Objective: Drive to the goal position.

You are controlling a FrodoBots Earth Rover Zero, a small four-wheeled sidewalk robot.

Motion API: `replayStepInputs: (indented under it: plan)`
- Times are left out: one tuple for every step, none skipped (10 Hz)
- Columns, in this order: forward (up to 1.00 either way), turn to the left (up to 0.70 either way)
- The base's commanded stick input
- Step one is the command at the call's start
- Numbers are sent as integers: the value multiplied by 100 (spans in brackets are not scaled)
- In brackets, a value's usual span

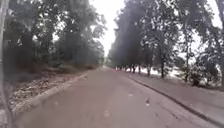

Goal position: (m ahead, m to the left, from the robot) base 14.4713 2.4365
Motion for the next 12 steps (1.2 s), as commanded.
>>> replayStepInputs:
  plan:
    - [70, 0]
    - [70, 0]
    - [70, 0]
    - [70, 0]
    - [70, 0]
    - [70, 0]
    - [70, 0]
    - [70, 0]
    - [70, 0]
    - [70, 0]
    - [70, 0]
    - [70, 0]
